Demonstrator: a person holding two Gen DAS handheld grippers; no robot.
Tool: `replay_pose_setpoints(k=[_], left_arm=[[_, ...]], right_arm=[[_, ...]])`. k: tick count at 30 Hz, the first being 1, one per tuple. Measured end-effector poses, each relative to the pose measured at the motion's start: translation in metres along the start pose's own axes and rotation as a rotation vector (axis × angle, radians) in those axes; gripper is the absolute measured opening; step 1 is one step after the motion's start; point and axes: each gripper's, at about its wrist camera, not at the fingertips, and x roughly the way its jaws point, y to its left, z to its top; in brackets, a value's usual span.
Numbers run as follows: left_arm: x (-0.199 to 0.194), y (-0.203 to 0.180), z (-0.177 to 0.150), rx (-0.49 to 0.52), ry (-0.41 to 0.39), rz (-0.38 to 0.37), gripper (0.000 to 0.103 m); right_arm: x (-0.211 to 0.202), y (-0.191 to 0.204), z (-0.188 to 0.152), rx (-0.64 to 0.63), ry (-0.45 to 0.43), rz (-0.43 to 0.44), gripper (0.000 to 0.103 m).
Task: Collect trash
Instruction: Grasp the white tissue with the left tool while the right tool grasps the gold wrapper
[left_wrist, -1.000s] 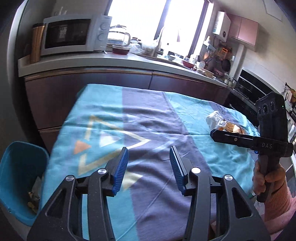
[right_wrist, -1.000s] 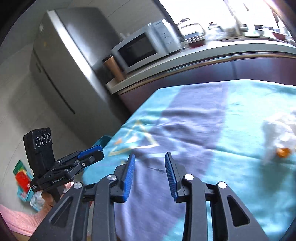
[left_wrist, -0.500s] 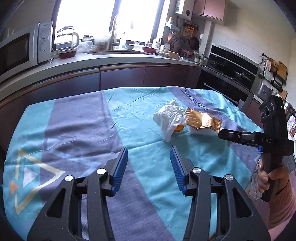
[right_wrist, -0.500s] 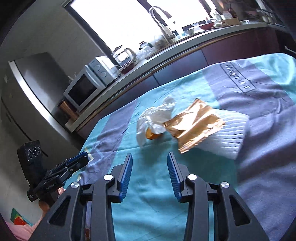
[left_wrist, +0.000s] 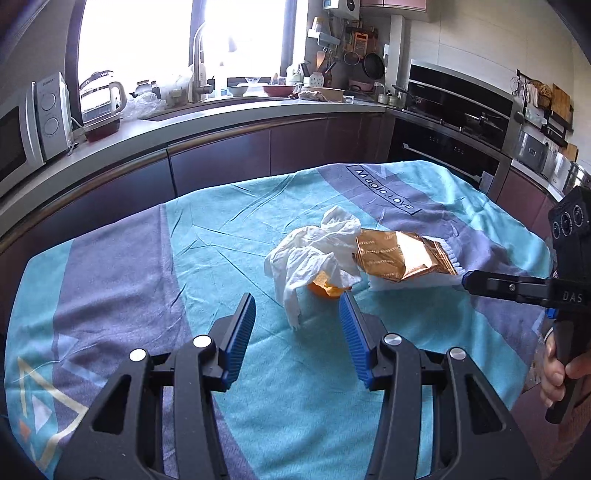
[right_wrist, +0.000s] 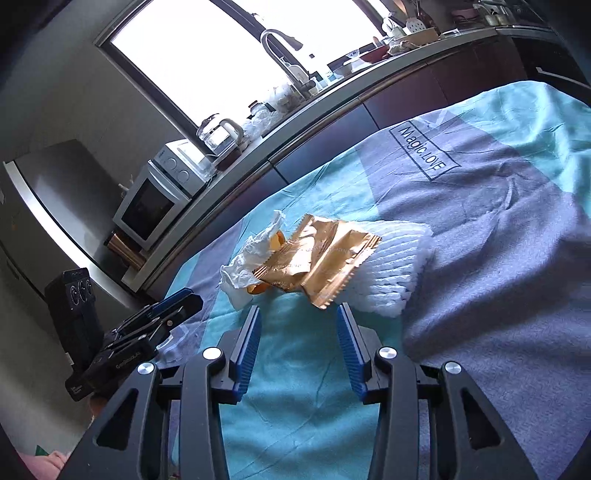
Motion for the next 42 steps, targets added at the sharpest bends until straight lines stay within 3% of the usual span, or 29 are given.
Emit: replay_pose_setpoints(k=[9, 14, 17, 21, 26, 32, 38, 42], left_arm=[[0.031, 0.001, 0.009, 0.010, 0.044, 0.018, 0.046], [0.041, 0.006, 0.009, -0.008, 0.063, 0.004, 0.025], [0.042, 0.008, 0.009, -0.016, 0.061, 0.003, 0.008], [0.037, 0.011, 0.006, -0.026, 0.045, 0.006, 0.002], [0.020, 0.015, 0.004, -0.036, 0.008, 0.013, 0.001], [-0.016, 0.022, -0.001, -0.049, -0.058, 0.024, 0.001], [-0.052, 0.038, -0.015, -0.077, -0.095, 0.038, 0.001], [-0.067, 0.052, -0.026, -0.122, -0.098, 0.032, 0.001]], right_arm=[[0.016, -0.005, 0.011, 0.039, 0.006, 0.046, 0.043], [0.029, -0.004, 0.016, 0.062, 0.015, 0.072, 0.042], [0.032, -0.005, 0.016, 0.075, 0.016, 0.081, 0.027], [0.031, -0.002, 0.015, 0.068, 0.010, 0.085, 0.006], [0.026, 0.003, 0.015, 0.045, -0.010, 0.093, 0.002], [0.020, 0.011, 0.014, 0.016, -0.021, 0.095, 0.002], [0.009, 0.003, 0.015, 0.021, -0.066, 0.025, 0.007], [0.008, -0.010, 0.017, 0.070, -0.078, -0.011, 0.035]])
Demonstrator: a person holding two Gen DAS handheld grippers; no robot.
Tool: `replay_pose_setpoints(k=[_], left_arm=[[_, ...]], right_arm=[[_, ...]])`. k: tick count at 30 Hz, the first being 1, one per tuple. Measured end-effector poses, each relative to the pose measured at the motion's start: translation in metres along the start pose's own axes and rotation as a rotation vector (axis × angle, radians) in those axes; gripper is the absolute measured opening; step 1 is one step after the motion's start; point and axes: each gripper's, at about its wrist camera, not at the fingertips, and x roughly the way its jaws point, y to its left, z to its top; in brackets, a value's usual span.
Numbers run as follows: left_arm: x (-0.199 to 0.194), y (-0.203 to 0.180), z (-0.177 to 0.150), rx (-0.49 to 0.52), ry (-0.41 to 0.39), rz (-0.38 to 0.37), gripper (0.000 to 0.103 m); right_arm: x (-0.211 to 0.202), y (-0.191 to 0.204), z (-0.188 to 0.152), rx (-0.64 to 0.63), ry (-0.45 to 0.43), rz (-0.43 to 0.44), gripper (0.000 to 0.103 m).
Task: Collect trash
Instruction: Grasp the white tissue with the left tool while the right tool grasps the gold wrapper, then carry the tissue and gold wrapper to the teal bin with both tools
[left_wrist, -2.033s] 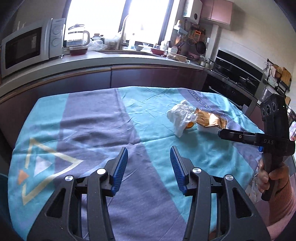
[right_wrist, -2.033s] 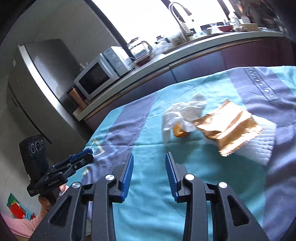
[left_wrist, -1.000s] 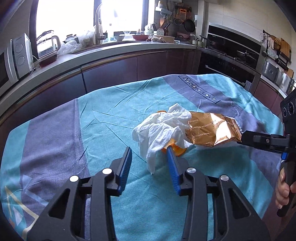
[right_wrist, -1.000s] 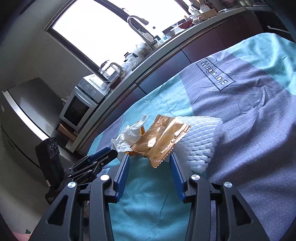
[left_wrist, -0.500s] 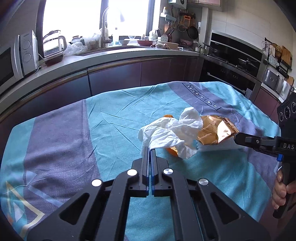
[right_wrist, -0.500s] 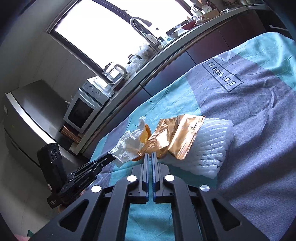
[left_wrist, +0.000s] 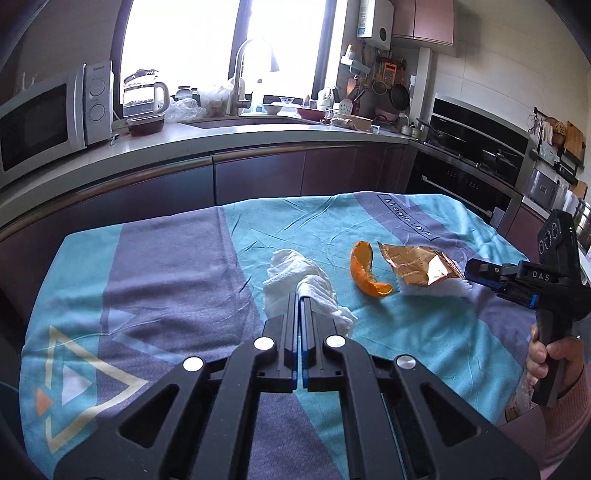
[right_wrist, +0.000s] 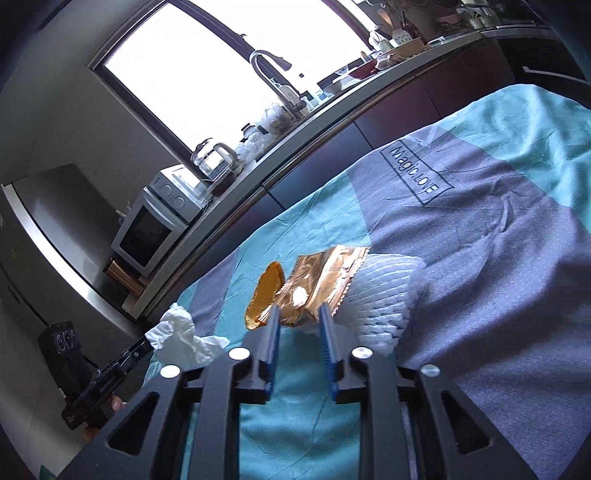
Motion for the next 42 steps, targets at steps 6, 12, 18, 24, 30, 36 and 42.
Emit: replay_pose_setpoints(k=[6, 12, 18, 24, 30, 36, 42], left_arm=[[-0.016, 0.022, -0.013, -0.050, 0.004, 0.011, 0.001], [-0.027, 0.034, -0.022, -0.080, 0.002, 0.021, 0.001], [-0.045, 0.040, -0.025, -0.089, -0.023, 0.030, 0.001], [-0.065, 0.045, -0.030, -0.106, -0.049, 0.037, 0.001], [-0.087, 0.054, -0.036, -0.120, -0.074, 0.060, 0.001], [-0.110, 0.067, -0.046, -0.141, -0.090, 0.097, 0.001], [-0.131, 0.082, -0.056, -0.170, -0.102, 0.145, 0.001]], right_arm=[[0.014, -0.008, 0.006, 0.022, 0.022, 0.001, 0.037], [0.029, -0.009, 0.008, 0.047, 0.050, 0.029, 0.028], [0.024, 0.007, 0.007, -0.004, 0.029, 0.048, 0.011], [0.011, 0.031, 0.004, -0.067, 0.007, 0.077, 0.006], [0.003, 0.059, -0.004, -0.115, 0.017, 0.145, 0.006], [0.017, 0.096, -0.021, -0.178, 0.080, 0.228, 0.006], [0.040, 0.130, -0.041, -0.215, 0.159, 0.310, 0.006]])
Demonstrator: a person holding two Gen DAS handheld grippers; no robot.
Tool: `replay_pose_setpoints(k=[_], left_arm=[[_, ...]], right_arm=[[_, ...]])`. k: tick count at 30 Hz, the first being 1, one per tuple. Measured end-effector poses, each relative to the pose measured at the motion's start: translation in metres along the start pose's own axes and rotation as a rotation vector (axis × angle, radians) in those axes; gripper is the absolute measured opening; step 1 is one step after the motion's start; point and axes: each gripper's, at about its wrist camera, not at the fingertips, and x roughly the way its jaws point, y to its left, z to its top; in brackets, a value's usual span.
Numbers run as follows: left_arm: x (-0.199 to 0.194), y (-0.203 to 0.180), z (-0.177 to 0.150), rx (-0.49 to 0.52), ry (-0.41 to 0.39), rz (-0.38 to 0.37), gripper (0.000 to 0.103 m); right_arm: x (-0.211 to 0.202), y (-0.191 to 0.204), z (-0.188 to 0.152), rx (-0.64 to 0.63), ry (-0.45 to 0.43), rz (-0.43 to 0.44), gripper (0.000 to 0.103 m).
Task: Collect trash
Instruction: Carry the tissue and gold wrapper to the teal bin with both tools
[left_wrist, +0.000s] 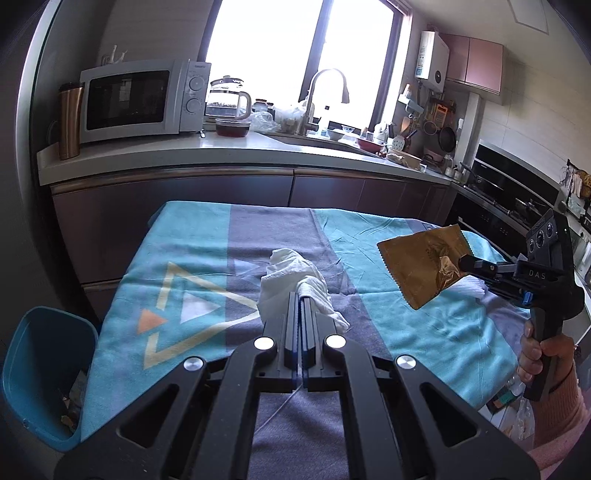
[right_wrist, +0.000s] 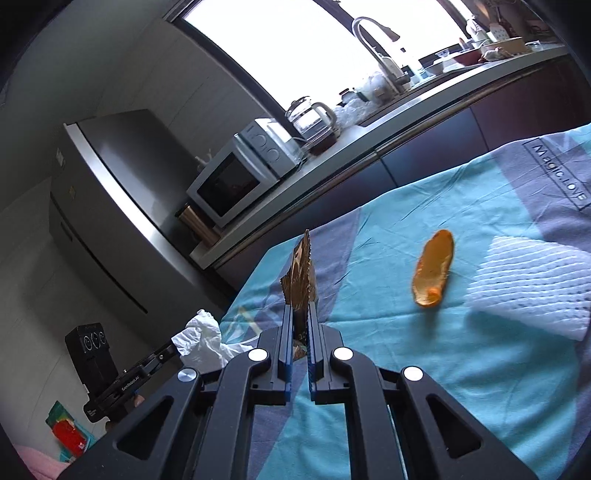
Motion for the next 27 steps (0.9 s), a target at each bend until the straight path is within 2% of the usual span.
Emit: replay_pose_setpoints(k=[10, 27], left_arm=[[-0.033, 0.034, -0.006, -0.052, -0.028, 0.085, 0.001], [-0.078, 0.086, -0.018, -0.138, -0.068, 0.200, 0.001]], right_arm=[[0.059, 0.046, -0.008, -0.065, 0.119, 0.124, 0.006], [0.132, 0.105, -0.021, -0.137, 0.262, 0.247, 0.006]])
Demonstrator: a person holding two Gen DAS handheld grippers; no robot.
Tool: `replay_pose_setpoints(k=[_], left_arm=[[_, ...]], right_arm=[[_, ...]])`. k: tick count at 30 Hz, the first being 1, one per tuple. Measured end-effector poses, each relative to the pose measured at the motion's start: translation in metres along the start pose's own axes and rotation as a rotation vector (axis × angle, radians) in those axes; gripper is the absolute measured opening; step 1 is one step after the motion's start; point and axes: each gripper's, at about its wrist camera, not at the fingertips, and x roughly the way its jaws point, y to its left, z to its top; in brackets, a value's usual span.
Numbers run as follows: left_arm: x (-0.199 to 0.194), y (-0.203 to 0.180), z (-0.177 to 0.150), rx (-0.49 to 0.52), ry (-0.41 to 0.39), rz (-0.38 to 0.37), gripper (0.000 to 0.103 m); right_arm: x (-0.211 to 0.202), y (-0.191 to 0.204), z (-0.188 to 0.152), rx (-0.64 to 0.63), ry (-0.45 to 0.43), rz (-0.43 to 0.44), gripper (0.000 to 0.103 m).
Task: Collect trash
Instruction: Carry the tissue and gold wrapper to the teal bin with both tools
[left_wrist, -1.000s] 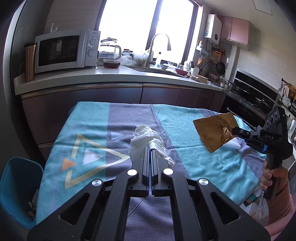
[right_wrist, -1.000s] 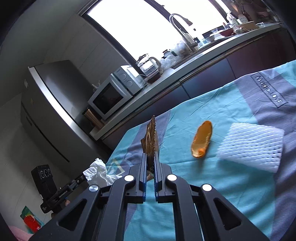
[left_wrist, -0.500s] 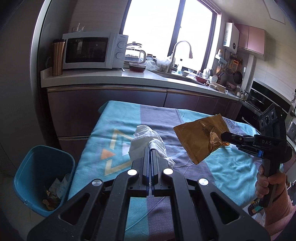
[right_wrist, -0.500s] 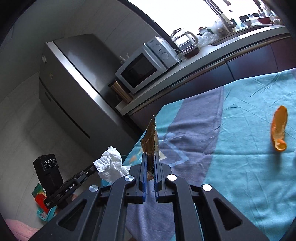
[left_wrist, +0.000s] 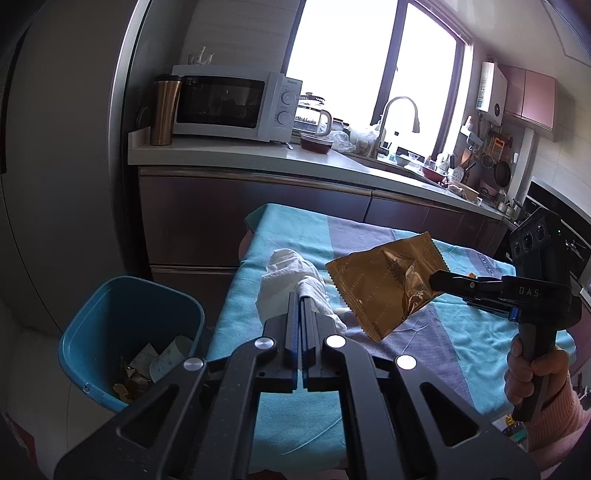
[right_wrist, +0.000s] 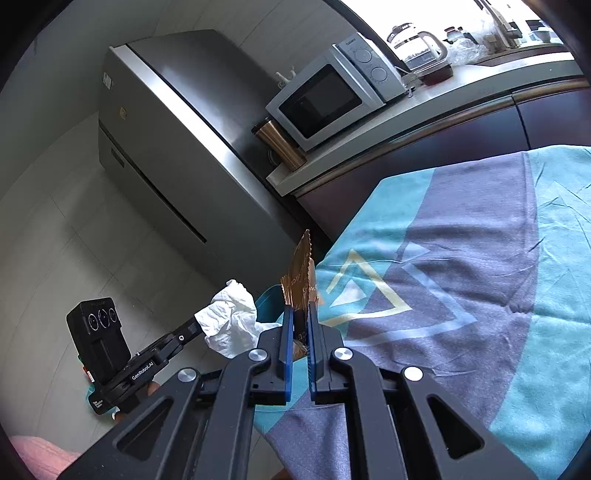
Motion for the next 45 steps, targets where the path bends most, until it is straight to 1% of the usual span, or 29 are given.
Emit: replay_pose_setpoints(k=[7, 20, 27, 34, 45], left_arm=[[-0.014, 0.021, -0.001, -0.026, -0.022, 0.041, 0.001], [-0.033, 0.068, 0.003, -0.067, -0.063, 0.142, 0.001], [-0.038, 0.089, 0.001, -0.085, -0.063, 0.188, 0.001], [-0.037, 0.106, -0.001, -0.105, -0.052, 0.217, 0.001], [-0.036, 0.118, -0.007, -0.124, -0.039, 0.249, 0.001]], right_arm=[[0.029, 0.015, 0.004, -0.029, 0.040, 0.028, 0.006], [0.077, 0.041, 0.011, -0.076, 0.109, 0.069, 0.006], [0.099, 0.055, 0.013, -0.101, 0.141, 0.078, 0.006], [0.119, 0.063, 0.015, -0.111, 0.173, 0.078, 0.006], [0.145, 0.074, 0.014, -0.132, 0.219, 0.083, 0.006]])
